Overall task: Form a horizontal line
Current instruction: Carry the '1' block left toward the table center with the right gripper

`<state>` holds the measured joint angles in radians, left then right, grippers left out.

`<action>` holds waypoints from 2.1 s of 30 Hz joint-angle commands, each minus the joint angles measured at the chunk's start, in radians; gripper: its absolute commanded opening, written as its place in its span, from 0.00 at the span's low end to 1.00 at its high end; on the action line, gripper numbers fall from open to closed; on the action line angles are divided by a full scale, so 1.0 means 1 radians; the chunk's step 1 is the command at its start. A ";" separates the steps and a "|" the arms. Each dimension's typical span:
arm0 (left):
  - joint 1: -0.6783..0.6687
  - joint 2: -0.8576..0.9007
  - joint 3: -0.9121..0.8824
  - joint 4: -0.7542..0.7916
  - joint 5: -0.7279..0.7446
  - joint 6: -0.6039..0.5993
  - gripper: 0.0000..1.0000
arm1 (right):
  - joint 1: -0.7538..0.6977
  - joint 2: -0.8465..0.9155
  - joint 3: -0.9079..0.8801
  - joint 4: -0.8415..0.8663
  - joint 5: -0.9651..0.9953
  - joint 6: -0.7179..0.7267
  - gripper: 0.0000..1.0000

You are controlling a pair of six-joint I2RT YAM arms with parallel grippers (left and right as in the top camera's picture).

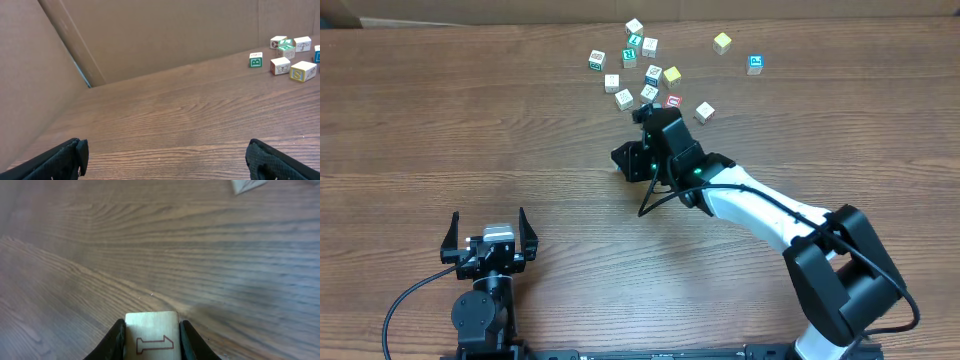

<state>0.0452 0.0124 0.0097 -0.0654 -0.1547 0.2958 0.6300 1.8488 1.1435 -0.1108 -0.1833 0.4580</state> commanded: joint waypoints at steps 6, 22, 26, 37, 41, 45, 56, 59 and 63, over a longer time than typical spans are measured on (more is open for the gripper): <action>-0.006 -0.006 -0.005 0.003 -0.009 0.019 0.99 | 0.014 0.011 0.008 0.036 0.003 0.116 0.17; -0.006 -0.006 -0.005 0.003 -0.009 0.019 1.00 | 0.095 0.130 0.008 0.249 0.002 0.274 0.18; -0.006 -0.006 -0.005 0.003 -0.009 0.019 1.00 | 0.100 0.161 0.008 0.304 -0.002 0.334 0.21; -0.006 -0.006 -0.005 0.003 -0.009 0.019 1.00 | 0.116 0.163 0.008 0.383 0.044 0.489 0.21; -0.006 -0.006 -0.005 0.003 -0.009 0.019 1.00 | 0.116 0.163 0.008 0.387 0.051 0.527 0.21; -0.006 -0.006 -0.005 0.003 -0.009 0.019 0.99 | 0.125 0.164 0.008 0.404 0.076 0.567 0.22; -0.006 -0.006 -0.005 0.003 -0.009 0.019 1.00 | 0.183 0.180 0.009 0.452 0.163 0.568 0.24; -0.006 -0.006 -0.005 0.003 -0.009 0.019 1.00 | 0.195 0.182 0.009 0.461 0.196 0.568 0.25; -0.006 -0.006 -0.005 0.003 -0.009 0.019 1.00 | 0.200 0.190 0.009 0.472 0.198 0.568 0.25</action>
<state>0.0452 0.0124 0.0097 -0.0647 -0.1547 0.2958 0.8268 2.0174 1.1435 0.3523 -0.0174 1.0210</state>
